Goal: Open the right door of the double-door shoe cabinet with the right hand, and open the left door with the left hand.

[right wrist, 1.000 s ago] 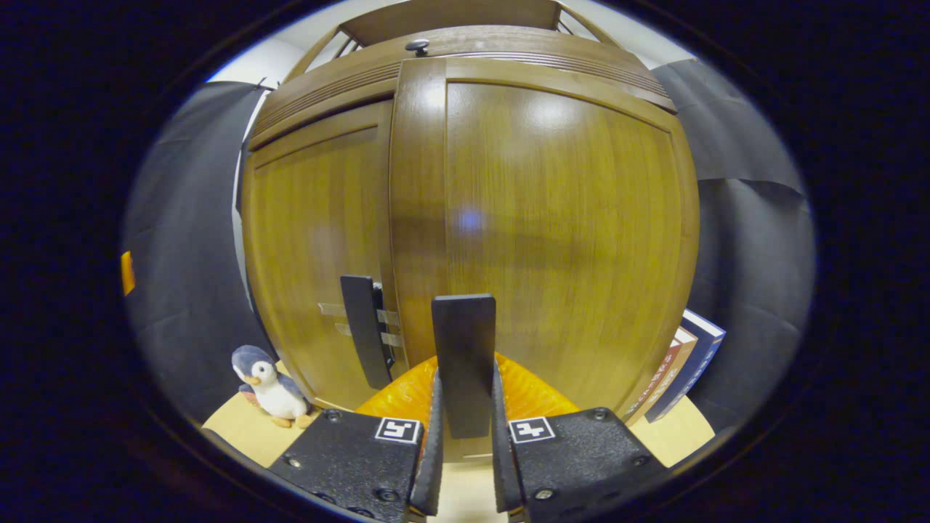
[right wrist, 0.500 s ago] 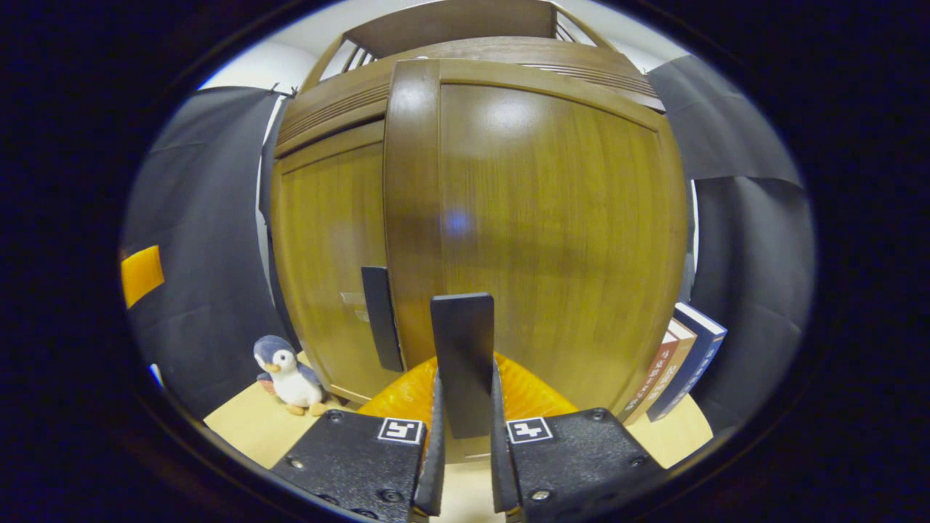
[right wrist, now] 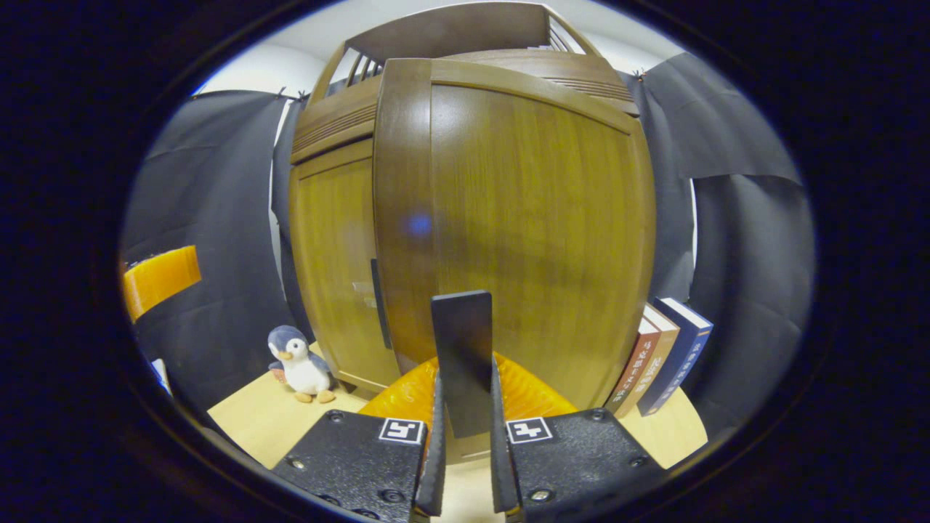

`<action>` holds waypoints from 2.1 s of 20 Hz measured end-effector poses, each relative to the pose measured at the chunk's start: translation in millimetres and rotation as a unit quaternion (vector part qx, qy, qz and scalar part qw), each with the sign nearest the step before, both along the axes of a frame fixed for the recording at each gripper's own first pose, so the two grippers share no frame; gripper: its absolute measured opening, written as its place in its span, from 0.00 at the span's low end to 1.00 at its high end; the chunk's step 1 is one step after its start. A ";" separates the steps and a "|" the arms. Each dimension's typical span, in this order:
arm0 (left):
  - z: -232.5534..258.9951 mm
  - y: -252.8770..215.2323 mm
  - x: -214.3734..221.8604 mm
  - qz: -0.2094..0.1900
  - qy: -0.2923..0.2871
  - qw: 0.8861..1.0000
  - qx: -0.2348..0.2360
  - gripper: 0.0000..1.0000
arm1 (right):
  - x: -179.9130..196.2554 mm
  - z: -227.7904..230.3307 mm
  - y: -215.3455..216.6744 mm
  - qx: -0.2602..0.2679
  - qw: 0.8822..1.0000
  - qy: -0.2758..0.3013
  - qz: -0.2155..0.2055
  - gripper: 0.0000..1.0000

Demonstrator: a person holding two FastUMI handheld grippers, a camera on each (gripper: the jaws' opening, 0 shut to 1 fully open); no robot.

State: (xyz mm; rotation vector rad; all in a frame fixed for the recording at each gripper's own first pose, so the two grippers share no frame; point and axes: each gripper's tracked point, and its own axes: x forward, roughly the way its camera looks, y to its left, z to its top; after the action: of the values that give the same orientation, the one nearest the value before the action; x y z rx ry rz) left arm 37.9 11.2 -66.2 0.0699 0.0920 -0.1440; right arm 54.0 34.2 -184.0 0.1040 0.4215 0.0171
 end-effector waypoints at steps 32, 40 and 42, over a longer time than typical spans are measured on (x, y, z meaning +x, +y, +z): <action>-11.5 -89.4 5.1 -0.086 0.028 0.996 -0.017 0.94 | -120.6 26.0 -162.2 -0.011 0.985 0.015 -0.170 0.12; -42.3 -80.8 55.5 -0.064 0.058 0.996 -0.031 0.94 | -139.6 31.8 -182.4 -0.008 0.978 0.011 -0.207 0.07; -58.7 -78.3 72.1 -0.059 0.076 0.995 -0.032 0.95 | -145.7 37.6 -194.2 -0.010 0.974 0.002 -0.225 0.00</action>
State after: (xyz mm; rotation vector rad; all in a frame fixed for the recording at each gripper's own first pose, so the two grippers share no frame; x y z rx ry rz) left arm 110.0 -67.1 -124.9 0.0002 0.2359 -0.2704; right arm -91.6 -160.1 -146.4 0.1784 0.3948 -0.4331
